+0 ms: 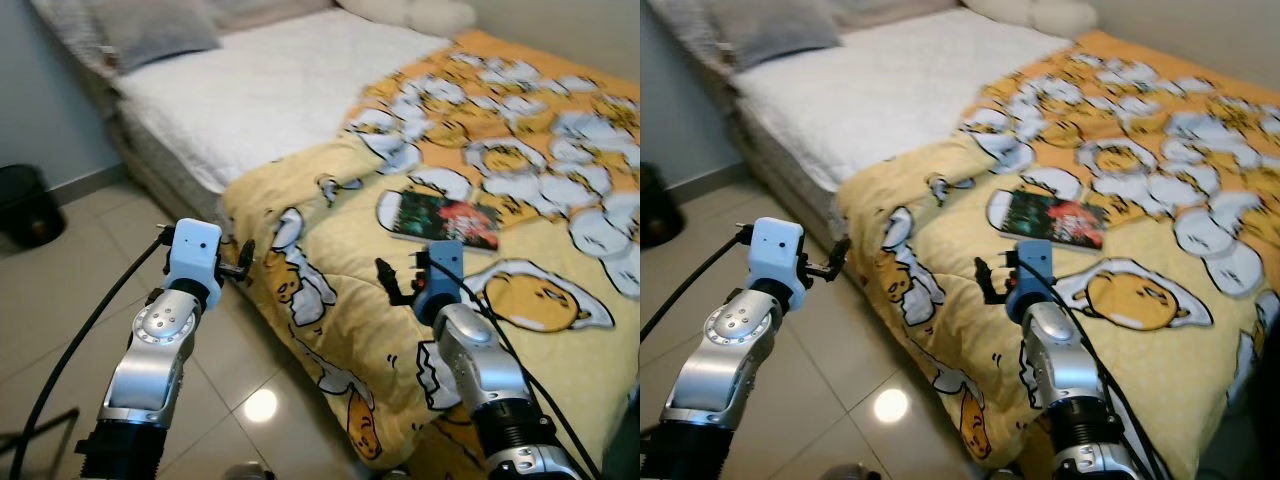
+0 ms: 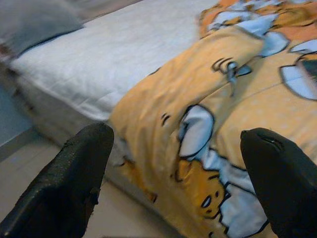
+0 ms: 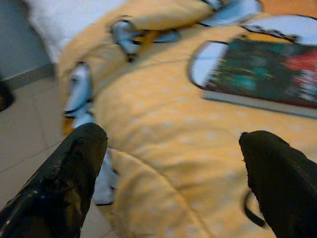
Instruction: Clean up the room
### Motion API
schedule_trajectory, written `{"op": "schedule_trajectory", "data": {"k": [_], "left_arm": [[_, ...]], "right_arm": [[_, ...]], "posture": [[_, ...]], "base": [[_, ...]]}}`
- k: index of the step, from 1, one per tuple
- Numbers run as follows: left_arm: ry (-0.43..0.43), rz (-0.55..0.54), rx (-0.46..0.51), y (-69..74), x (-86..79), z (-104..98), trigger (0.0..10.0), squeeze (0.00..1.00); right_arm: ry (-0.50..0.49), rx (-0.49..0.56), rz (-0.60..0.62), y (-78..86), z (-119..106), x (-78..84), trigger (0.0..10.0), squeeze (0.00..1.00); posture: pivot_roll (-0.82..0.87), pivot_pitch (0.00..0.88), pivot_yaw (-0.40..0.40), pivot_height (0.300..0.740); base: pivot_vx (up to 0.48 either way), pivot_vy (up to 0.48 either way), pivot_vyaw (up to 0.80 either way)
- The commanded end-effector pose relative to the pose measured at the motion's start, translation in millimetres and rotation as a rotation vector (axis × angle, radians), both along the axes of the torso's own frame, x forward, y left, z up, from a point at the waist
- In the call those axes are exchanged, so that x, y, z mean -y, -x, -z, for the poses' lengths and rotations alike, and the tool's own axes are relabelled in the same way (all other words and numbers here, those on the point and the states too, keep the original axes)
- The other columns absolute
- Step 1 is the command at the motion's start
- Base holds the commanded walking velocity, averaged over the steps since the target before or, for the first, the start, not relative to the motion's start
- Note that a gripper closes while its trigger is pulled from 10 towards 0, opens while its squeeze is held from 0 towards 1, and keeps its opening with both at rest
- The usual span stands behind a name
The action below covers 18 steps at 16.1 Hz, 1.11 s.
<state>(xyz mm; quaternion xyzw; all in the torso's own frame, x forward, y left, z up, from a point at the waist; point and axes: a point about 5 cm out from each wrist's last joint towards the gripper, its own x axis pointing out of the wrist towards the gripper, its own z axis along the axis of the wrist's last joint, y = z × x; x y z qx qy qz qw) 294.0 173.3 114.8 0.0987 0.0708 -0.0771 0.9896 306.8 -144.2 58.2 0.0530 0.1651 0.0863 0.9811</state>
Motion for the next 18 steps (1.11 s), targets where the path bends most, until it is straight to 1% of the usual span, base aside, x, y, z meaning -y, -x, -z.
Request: {"op": "schedule_trajectory", "data": {"k": [1, 2, 5, 6, 7, 14, 18], "left_arm": [[-0.009, -0.015, 0.003, -1.0, -6.5, -2.9, 10.0, 0.69], [-0.007, -0.019, -0.006, -1.3, -7.9, -2.6, 10.0, 0.69], [-0.006, -0.037, -0.003, -4.9, -7.5, -4.6, 10.0, 0.68], [-0.007, -0.03, -0.02, -5.3, -6.8, -3.6, 10.0, 0.7], [0.004, -0.018, -0.02, -4.6, -6.1, -3.2, 10.0, 0.71], [0.017, -0.017, -0.013, -4.6, -6.5, -6.0, 10.0, 0.71], [0.016, -0.015, -0.013, -4.5, -6.6, -5.9, 10.0, 0.71]], "right_arm": [[-0.01, 0.007, 0.004, -3.8, -4.6, -4.8, 10.0, 0.0], [-0.011, 0.005, 0.016, -4.9, -4.8, -4.8, 10.0, 0.0], [-0.044, -0.002, 0.033, -7.5, -6.6, -5.7, 10.0, 0.0], [-0.048, -0.004, 0.03, -7.5, -6.7, -6.2, 10.0, 0.0], [-0.052, -0.003, 0.026, -7.5, -7.1, -7.0, 10.0, 0.0], [-0.055, -0.014, 0.031, -7.1, -6.6, -7.2, 10.0, 0.0], [-0.052, -0.014, 0.032, -7.2, -6.6, -7.0, 10.0, 0.0]], "posture": [[0.06, 0.0, 0.008, 0.74], [0.06, 0.0, 0.014, 0.74], [0.07, 0.0, 0.003, 0.74], [0.06, 0.0, 0.004, 0.74], [0.06, 0.0, 0.004, 0.74], [0.07, 0.0, 0.002, 0.74], [0.06, 0.0, 0.002, 0.74]], "base": [[0.0, 0.458, -0.44], [0.0, 0.428, 0.0], [0.0, 0.0, 0.0], [0.0, 0.0, 0.0], [0.0, 0.0, 0.0], [0.0, 0.0, 0.0], [0.24, 0.0, 0.0]]}}
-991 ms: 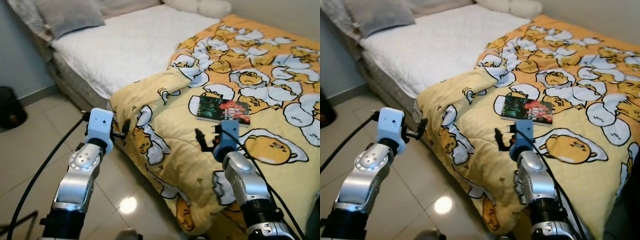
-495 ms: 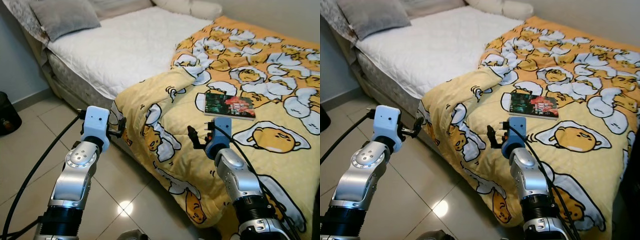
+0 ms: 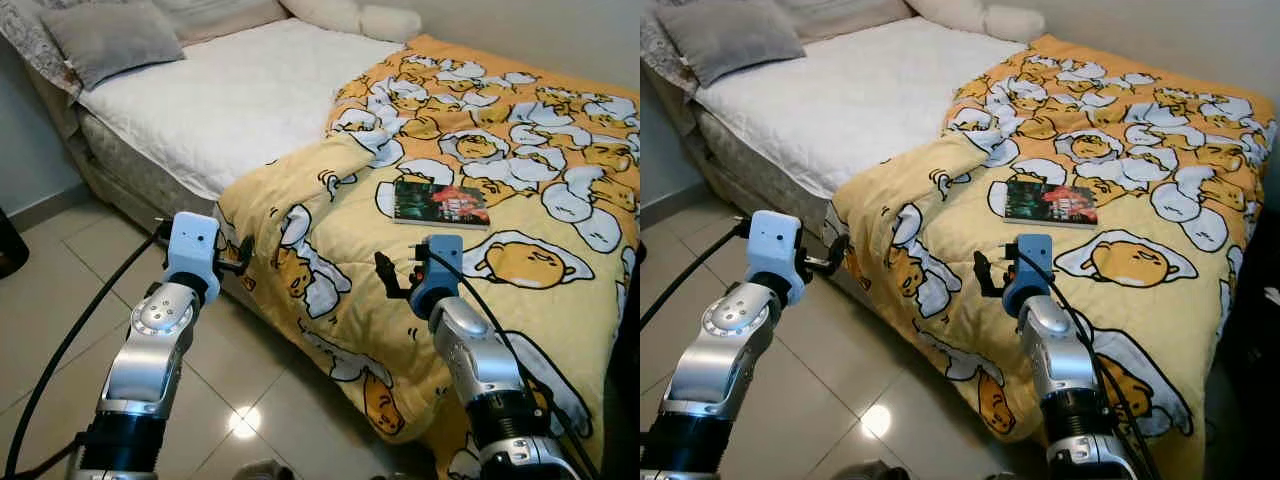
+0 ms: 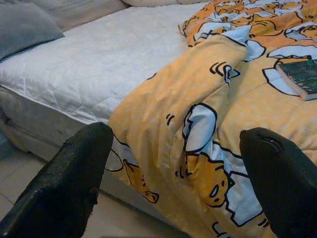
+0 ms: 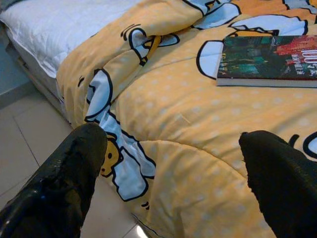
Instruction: Clean up the room
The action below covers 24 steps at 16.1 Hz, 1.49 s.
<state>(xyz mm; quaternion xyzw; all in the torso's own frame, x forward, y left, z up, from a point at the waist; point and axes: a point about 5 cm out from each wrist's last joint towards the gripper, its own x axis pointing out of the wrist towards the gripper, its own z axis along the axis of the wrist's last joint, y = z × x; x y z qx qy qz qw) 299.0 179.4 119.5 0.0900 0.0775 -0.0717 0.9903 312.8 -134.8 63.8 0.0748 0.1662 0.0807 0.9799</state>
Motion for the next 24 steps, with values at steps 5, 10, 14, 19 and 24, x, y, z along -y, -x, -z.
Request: {"op": "schedule_trajectory", "data": {"k": [5, 10, 14, 19, 24], "left_arm": [[0.003, 0.004, 0.001, 0.9, -0.3, -1.3, 10.0, 0.71], [0.003, 0.004, 0.001, 0.9, -0.3, -1.3, 10.0, 0.71], [0.003, 0.004, 0.001, 0.9, -0.3, -1.3, 10.0, 0.71], [0.003, 0.004, 0.001, 0.9, -0.3, -1.3, 10.0, 0.71], [-0.002, 0.016, -0.001, 2.9, 2.2, 0.3, 10.0, 0.71]], "right_arm": [[-0.003, -0.009, 0.016, -0.9, -0.4, 3.2, 10.0, 0.0], [-0.003, -0.009, 0.016, -0.9, -0.4, 3.2, 10.0, 0.0], [-0.003, -0.009, 0.016, -0.9, -0.4, 3.2, 10.0, 0.0], [-0.003, -0.009, 0.016, -0.9, -0.4, 3.2, 10.0, 0.0], [0.027, -0.008, 0.027, 0.0, 1.3, 8.1, 10.0, 0.0]], "posture": [[0.07, 0.0, 0.001, 0.74], [0.07, 0.0, 0.001, 0.74], [0.07, 0.0, 0.001, 0.74], [0.07, 0.0, 0.001, 0.74], [0.06, 0.0, 0.002, 0.74]], "base": [[0.265, 0.0, 0.0], [0.277, 0.0, 0.0], [0.277, 0.0, 0.0], [0.277, 0.0, 0.0], [0.293, 0.0, 0.0]]}}
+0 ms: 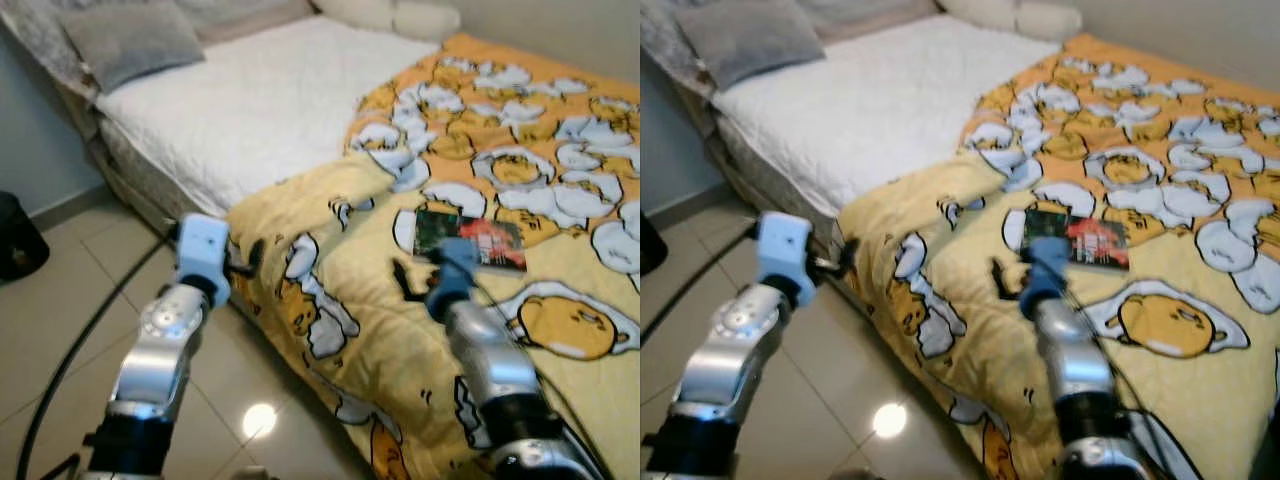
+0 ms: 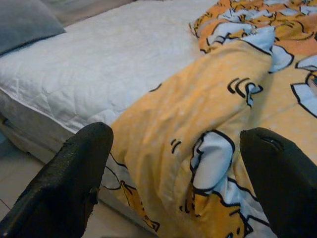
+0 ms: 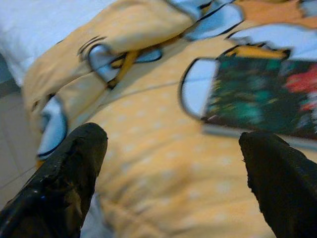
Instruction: Clean up the room
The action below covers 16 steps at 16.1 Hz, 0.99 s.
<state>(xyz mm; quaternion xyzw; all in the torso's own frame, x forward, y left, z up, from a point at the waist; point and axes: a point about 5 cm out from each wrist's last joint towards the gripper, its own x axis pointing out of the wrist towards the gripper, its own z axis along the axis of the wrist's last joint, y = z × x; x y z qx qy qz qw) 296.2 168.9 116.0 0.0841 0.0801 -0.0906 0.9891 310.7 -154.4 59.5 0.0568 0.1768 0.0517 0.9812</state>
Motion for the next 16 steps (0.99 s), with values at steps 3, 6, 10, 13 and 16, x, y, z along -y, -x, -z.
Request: {"op": "schedule_trajectory", "data": {"k": [3, 6, 10, 13, 16], "left_arm": [[-0.015, -0.009, 0.003, 1.7, -5.7, -1.0, 10.0, 0.71], [-0.009, 0.001, 0.004, 4.4, -2.0, 0.1, 10.0, 0.71], [0.022, -0.001, 0.0, 20.0, -2.6, 6.7, 10.0, 0.71], [0.015, 0.006, -0.031, 28.4, -1.3, 17.3, 10.0, 0.71], [0.006, 0.028, -0.027, 28.8, 3.5, 17.3, 10.0, 0.69]], "right_arm": [[-0.001, 0.016, -0.019, -1.9, -2.6, -8.6, 10.0, 0.0], [-0.002, 0.031, -0.027, -0.9, -5.3, -7.1, 10.0, 0.0], [-0.006, 0.056, -0.02, 6.3, -10.7, 5.4, 10.0, 0.0], [0.027, 0.025, 0.015, 13.3, -0.8, 16.5, 10.0, 0.0], [0.007, -0.004, -0.01, 12.3, 1.4, 15.5, 10.0, 0.0]], "posture": [[0.06, 0.0, 0.0, 0.74], [0.06, 0.0, -0.003, 0.74], [0.06, 0.0, -0.016, 0.74], [0.05, 0.0, -0.019, 0.74], [0.05, 0.0, -0.029, 0.74]], "base": [[0.304, 0.0, 0.0], [0.3, 0.0, 0.0], [0.295, 0.0, -0.6], [0.287, 0.0, 0.0], [0.085, 0.0, 0.0]]}}
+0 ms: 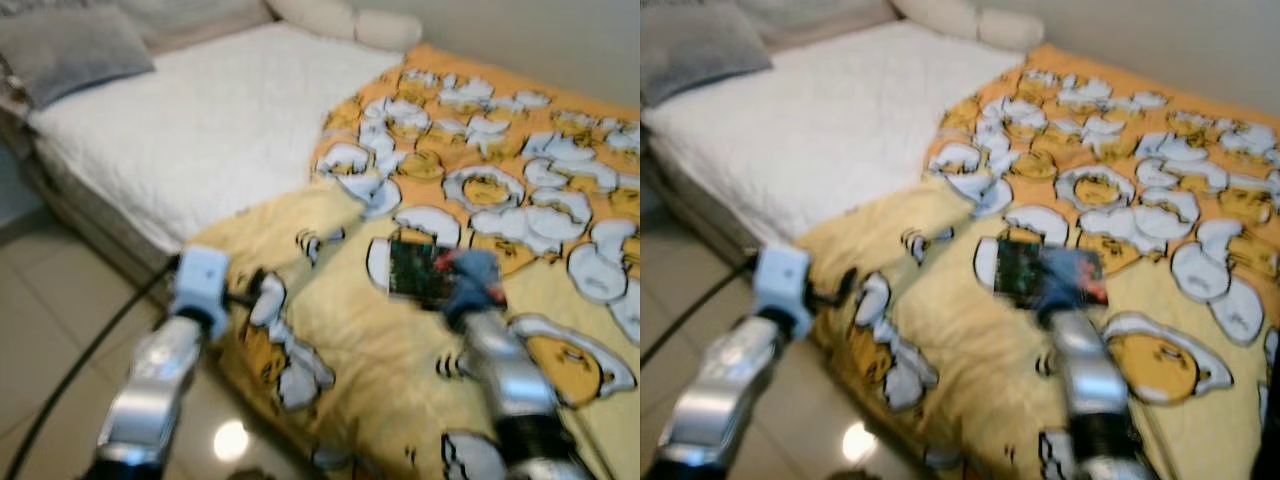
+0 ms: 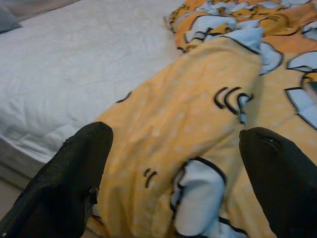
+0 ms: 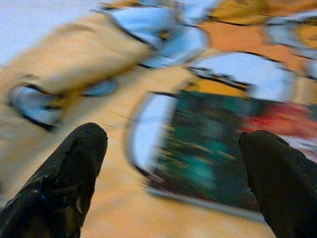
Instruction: Clean up the room
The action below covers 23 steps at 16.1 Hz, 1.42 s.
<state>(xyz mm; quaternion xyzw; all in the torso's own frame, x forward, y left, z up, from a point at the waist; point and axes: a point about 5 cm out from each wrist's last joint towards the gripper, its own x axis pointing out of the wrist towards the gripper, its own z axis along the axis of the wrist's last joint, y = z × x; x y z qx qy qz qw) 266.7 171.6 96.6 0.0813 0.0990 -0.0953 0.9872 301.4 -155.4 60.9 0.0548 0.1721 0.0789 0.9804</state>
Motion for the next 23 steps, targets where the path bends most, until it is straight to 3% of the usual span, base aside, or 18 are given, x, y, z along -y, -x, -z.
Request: {"op": "schedule_trajectory", "data": {"k": [1, 4, 5, 6, 10, 13, 15, 18, 23], "left_arm": [[-0.006, 0.029, 0.007, 0.4, 7.9, -1.1, 10.0, 0.68], [-0.059, 0.076, -0.009, 4.4, 9.6, 1.4, 10.0, 0.69], [-0.07, 0.1, -0.017, 5.8, 10.0, 1.7, 10.0, 0.69], [-0.074, 0.125, -0.023, 6.6, 10.1, 1.2, 10.0, 0.69], [-0.107, 0.321, -0.052, 11.2, 18.3, -4.3, 10.0, 0.69], [-0.13, 0.566, -0.138, 32.0, 28.8, -6.5, 10.0, 0.69], [-0.139, 0.622, -0.166, 37.8, 29.2, -7.9, 10.0, 0.69], [-0.142, 0.627, -0.185, 41.5, 26.8, -9.1, 10.0, 0.69], [-0.163, 0.599, -0.196, 43.9, 23.3, -12.7, 10.0, 0.69]], "right_arm": [[-0.001, -0.046, 0.014, 3.4, 5.9, 13.1, 10.0, 0.0], [-0.01, -0.095, -0.061, 1.2, 11.1, 10.6, 10.0, 0.0], [-0.028, -0.096, -0.067, -1.8, 10.1, 9.5, 10.0, 0.57], [-0.076, -0.101, -0.058, -5.8, 8.7, 8.3, 10.0, 1.0], [-0.439, -0.245, 0.166, -24.7, 14.7, 10.4, 10.0, 1.0], [-0.737, -0.332, 0.338, -31.5, 21.7, 13.2, 10.0, 0.96], [-0.851, -0.348, 0.418, -32.1, 24.3, 14.9, 10.0, 0.0], [-0.983, -0.334, 0.536, -33.8, 24.6, 20.0, 10.0, 0.0], [-1.018, -0.334, 0.569, -37.0, 23.6, 11.3, 10.0, 0.0]], "posture": [[0.05, 0.0, -0.033, 0.74], [0.06, 0.0, -0.051, 0.74], [0.07, 0.0, -0.06, 0.74], [0.07, 0.0, -0.062, 0.74], [0.08, 0.0, -0.07, 0.74], [0.09, 0.0, -0.087, 0.74], [0.1, 0.0, -0.091, 0.74], [0.11, 0.0, -0.097, 0.74], [0.14, 0.0, -0.095, 0.74]], "base": [[0.0, 0.0, 0.0], [0.0, 0.0, 0.0], [0.0, 0.0, 0.0], [0.0, 0.0, 0.0], [0.0, 0.0, 0.0], [0.0, 0.0, 0.0], [0.0, 0.0, 0.0], [0.0, 0.0, 0.0], [0.0, 0.0, 0.0]]}}
